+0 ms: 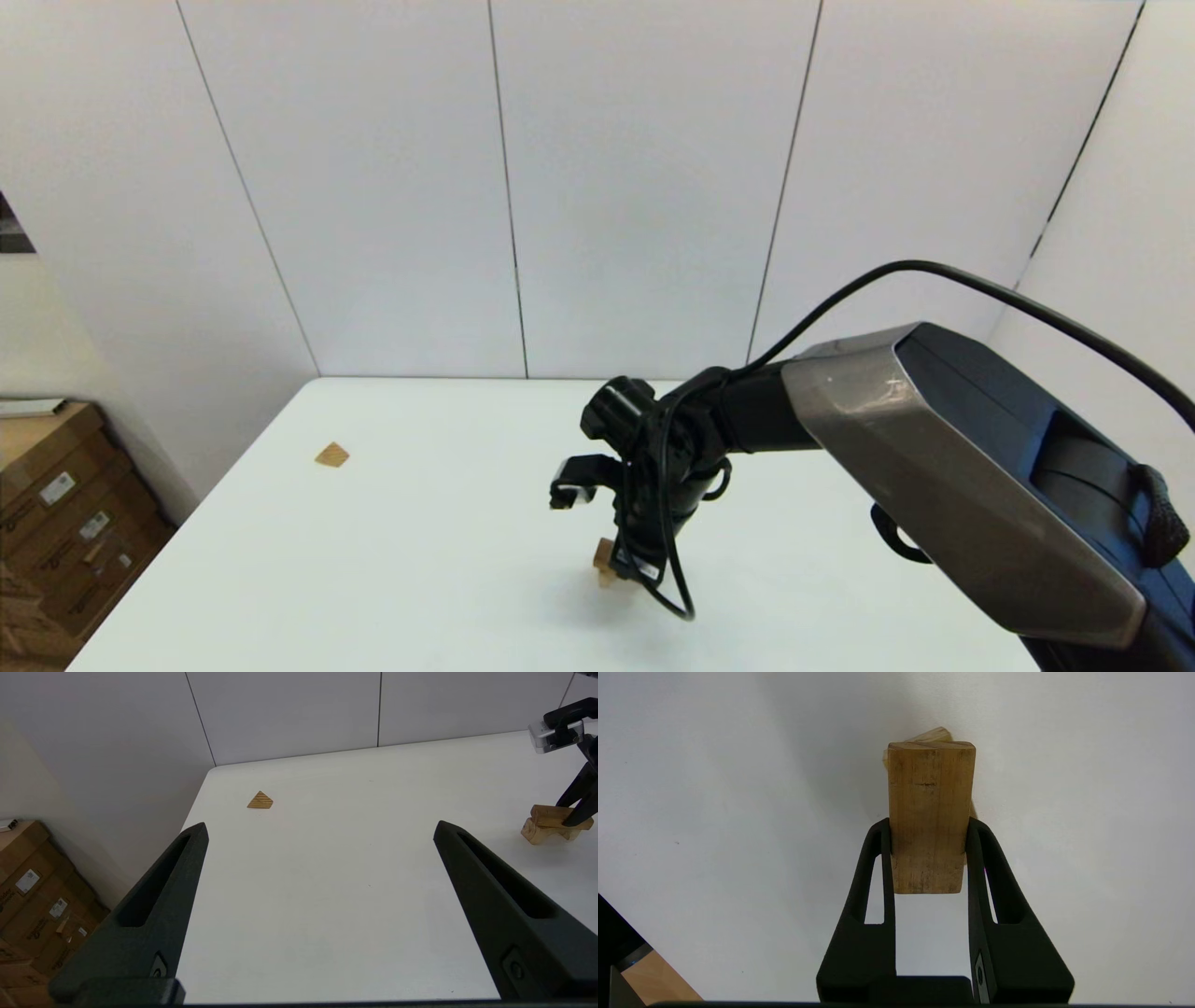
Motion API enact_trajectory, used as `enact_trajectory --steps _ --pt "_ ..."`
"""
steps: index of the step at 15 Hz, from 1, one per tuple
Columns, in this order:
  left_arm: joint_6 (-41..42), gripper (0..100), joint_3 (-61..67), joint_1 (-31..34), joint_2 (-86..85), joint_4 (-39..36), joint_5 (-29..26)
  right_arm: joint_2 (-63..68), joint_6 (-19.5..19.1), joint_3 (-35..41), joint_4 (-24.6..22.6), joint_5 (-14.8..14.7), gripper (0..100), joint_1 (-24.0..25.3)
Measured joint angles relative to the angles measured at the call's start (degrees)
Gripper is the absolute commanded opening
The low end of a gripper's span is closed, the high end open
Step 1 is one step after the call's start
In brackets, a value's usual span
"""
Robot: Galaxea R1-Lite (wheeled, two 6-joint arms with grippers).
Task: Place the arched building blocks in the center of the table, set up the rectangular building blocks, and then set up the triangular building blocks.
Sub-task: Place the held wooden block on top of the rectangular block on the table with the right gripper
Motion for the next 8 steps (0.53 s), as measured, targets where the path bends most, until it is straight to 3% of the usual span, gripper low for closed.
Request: enact_trajectory --steps 8 --pt "0.0 100 0.0 0.0 0.0 0.0 0.0 0.7 0.0 -0.7 0.0 0.0 0 -0.3"
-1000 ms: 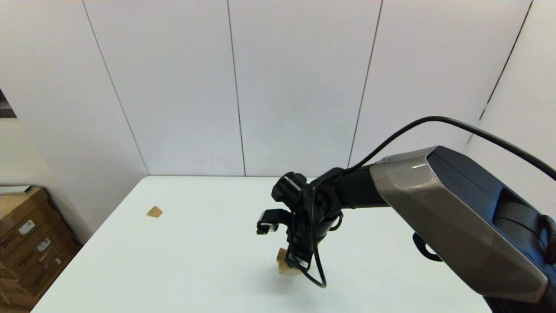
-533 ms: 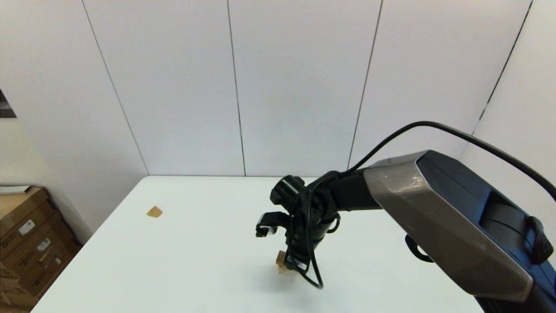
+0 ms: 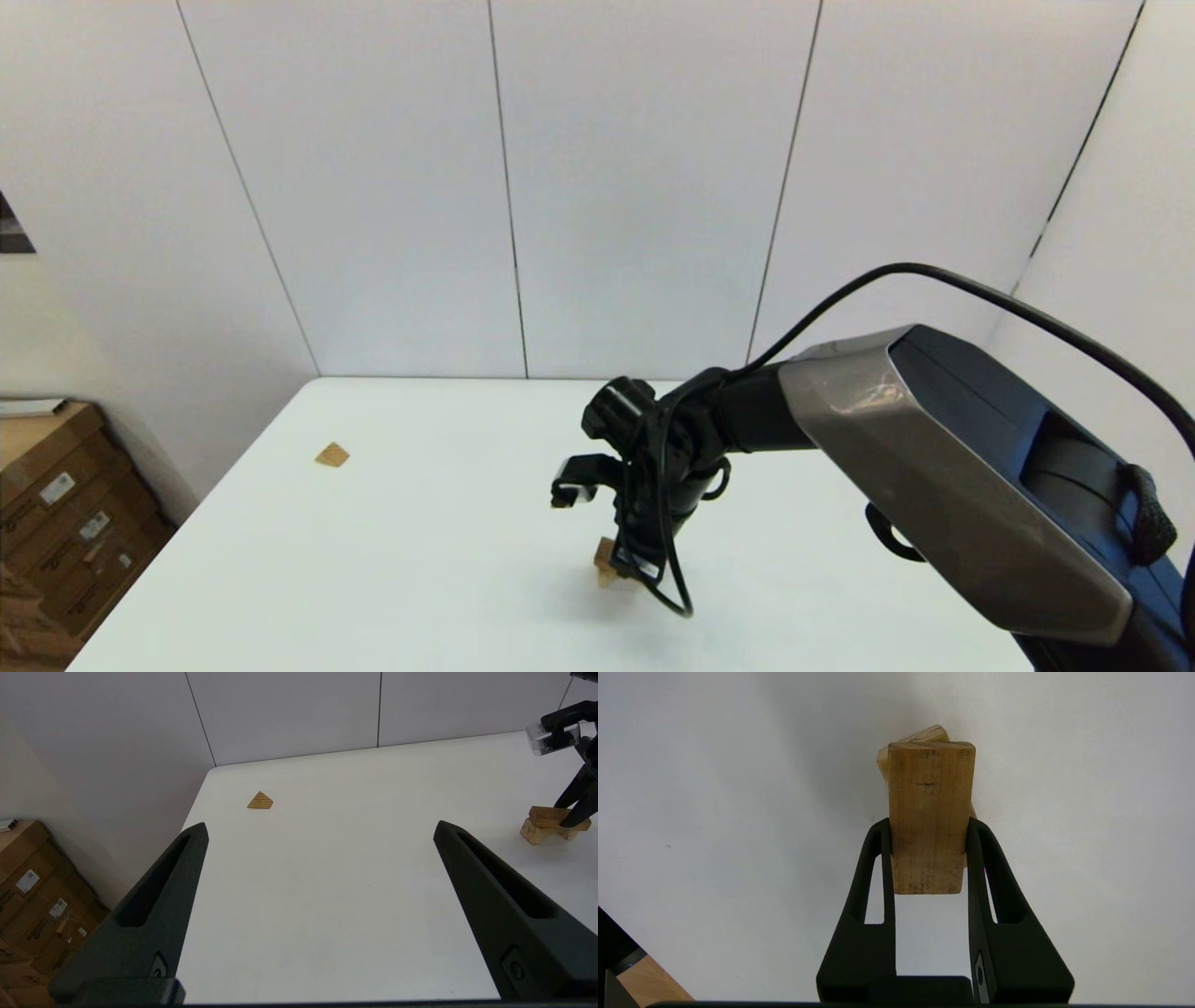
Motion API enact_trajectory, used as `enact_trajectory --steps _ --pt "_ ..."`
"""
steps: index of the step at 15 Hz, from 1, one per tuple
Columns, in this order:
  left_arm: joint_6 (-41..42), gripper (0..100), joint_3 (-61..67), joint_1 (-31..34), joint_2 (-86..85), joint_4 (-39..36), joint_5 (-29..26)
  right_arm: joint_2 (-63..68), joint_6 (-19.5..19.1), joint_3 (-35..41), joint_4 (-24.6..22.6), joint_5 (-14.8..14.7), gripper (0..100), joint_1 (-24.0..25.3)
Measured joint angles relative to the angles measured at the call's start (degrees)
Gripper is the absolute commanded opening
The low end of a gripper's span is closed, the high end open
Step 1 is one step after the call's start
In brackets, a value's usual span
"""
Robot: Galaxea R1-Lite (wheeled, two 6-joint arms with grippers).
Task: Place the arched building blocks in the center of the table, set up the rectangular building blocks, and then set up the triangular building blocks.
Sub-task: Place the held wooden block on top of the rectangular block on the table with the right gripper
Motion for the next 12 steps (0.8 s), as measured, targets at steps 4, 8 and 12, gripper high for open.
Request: enact_trajectory --steps 4,8,12 --pt "0.0 100 0.0 0.0 0.0 0.0 0.0 0.0 0.0 -0.1 0.0 0.0 0 -0.5" --pt "0.0 100 0.0 0.0 0.0 0.0 0.0 0.0 0.1 -0.5 0.1 0.0 0 -0.7" --pt "0.0 100 0.0 0.0 0.0 0.0 0.0 0.2 0.0 -0.9 0.0 0.0 0 -0.7"
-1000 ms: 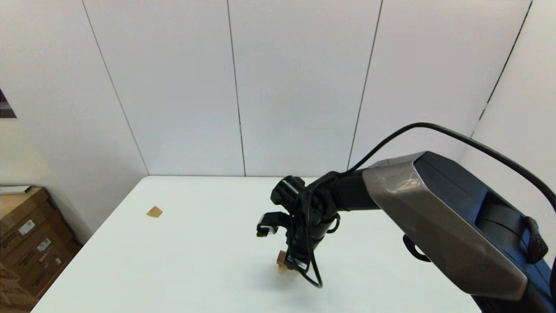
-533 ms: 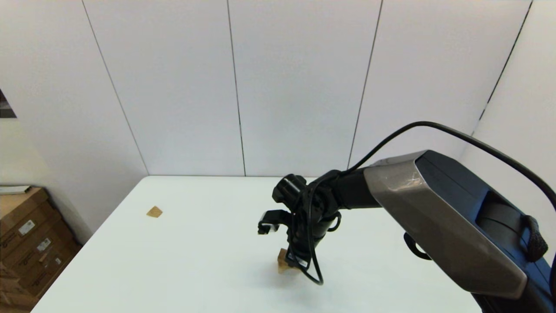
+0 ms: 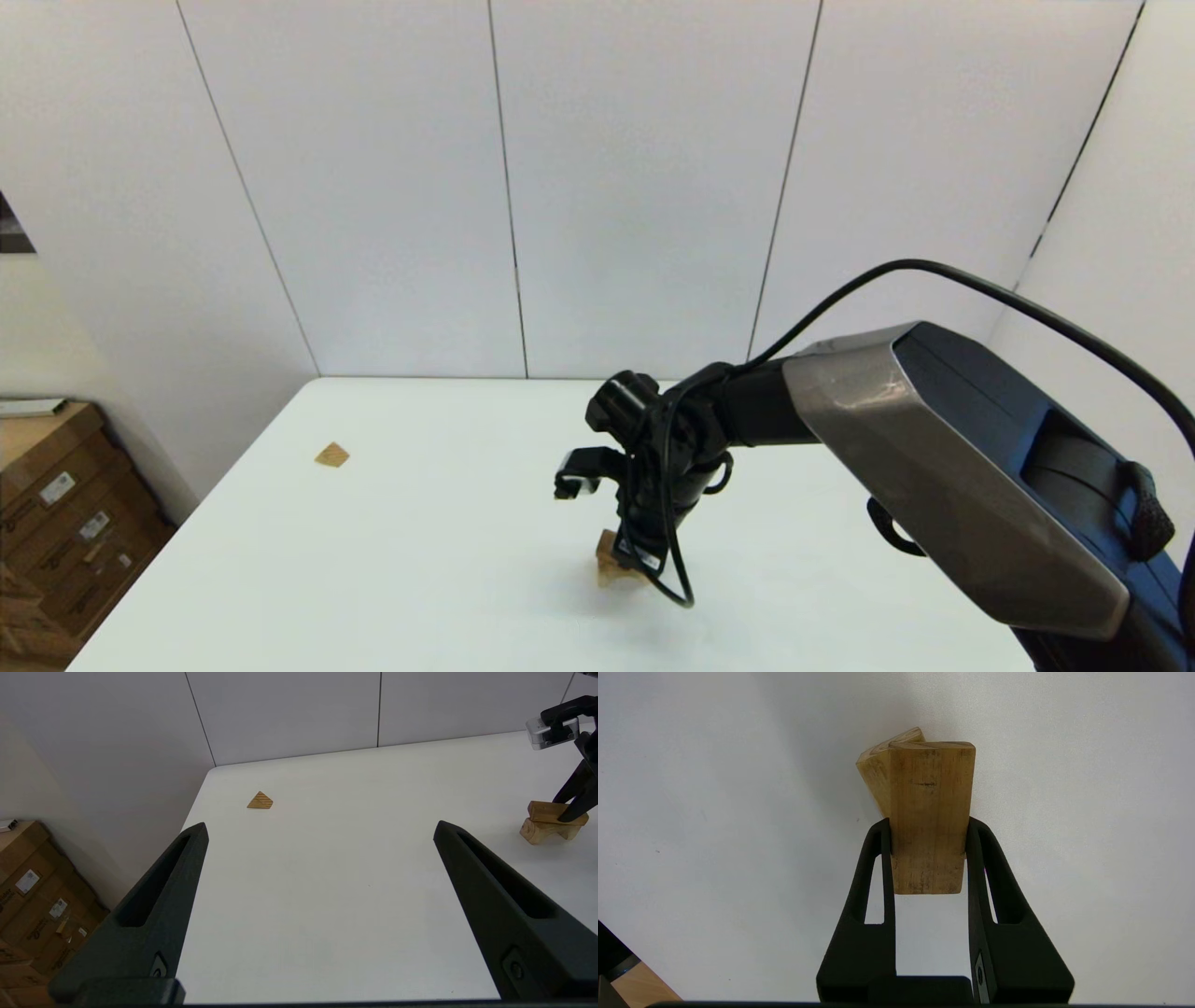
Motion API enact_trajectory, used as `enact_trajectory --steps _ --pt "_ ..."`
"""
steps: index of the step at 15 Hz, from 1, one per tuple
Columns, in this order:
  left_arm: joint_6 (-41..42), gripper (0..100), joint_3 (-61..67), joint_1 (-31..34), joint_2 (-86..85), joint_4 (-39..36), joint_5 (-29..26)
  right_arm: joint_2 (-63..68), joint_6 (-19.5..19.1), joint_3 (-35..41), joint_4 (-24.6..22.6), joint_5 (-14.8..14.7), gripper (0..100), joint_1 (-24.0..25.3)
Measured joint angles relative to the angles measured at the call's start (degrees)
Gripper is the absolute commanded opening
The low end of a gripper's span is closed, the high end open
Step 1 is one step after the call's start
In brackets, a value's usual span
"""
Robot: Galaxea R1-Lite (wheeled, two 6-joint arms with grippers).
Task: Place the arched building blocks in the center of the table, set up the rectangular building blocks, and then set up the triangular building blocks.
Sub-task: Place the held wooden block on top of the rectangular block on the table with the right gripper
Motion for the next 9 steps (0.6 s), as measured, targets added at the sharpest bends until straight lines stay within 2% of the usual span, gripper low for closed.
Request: enact_trajectory --steps 5,9 --pt "0.0 100 0.0 0.0 0.0 0.0 0.0 0.1 -0.1 -0.3 2.5 -0.1 0 0.0" --pt "0.0 100 0.0 0.0 0.0 0.0 0.0 0.1 -0.1 -0.5 2.7 -0.1 0 0.0"
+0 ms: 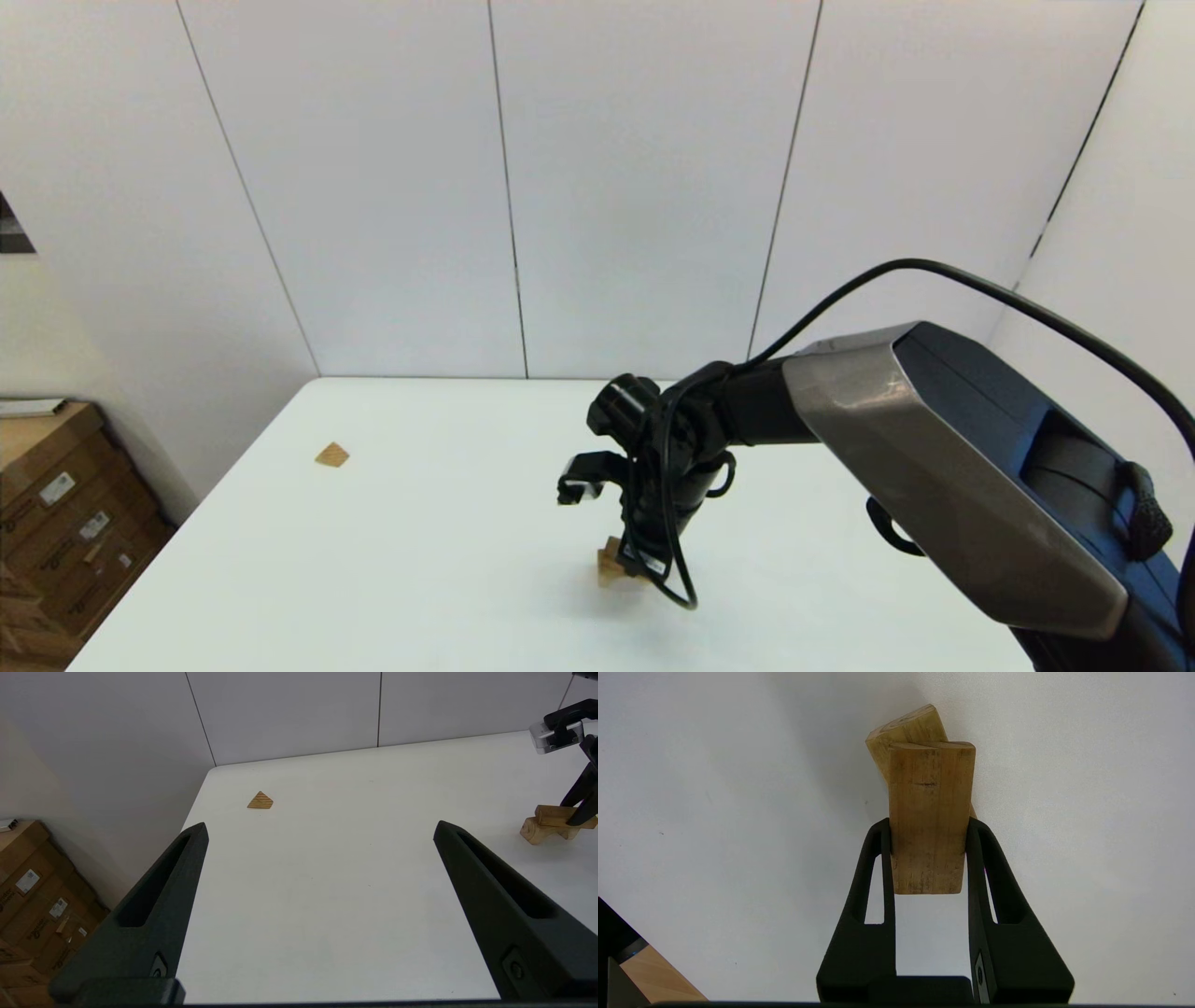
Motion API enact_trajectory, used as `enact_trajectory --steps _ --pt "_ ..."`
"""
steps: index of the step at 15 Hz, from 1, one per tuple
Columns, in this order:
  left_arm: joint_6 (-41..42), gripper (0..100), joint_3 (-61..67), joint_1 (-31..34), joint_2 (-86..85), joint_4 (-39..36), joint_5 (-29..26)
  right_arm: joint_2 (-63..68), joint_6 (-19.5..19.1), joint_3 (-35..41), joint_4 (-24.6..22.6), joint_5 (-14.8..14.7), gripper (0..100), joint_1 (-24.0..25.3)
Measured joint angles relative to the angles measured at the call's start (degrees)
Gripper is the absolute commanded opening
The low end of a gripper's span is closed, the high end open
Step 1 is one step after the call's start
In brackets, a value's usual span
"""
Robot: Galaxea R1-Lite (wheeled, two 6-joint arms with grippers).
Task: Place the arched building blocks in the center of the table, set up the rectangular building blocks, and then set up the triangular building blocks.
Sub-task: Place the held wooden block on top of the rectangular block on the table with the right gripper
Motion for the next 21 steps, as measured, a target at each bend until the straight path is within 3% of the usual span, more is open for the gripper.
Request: enact_trajectory --steps 21 --pt "0.0 100 0.0 0.0 0.0 0.0 0.0 1.0 0.1 -1.7 0.0 0.1 0 0.2"
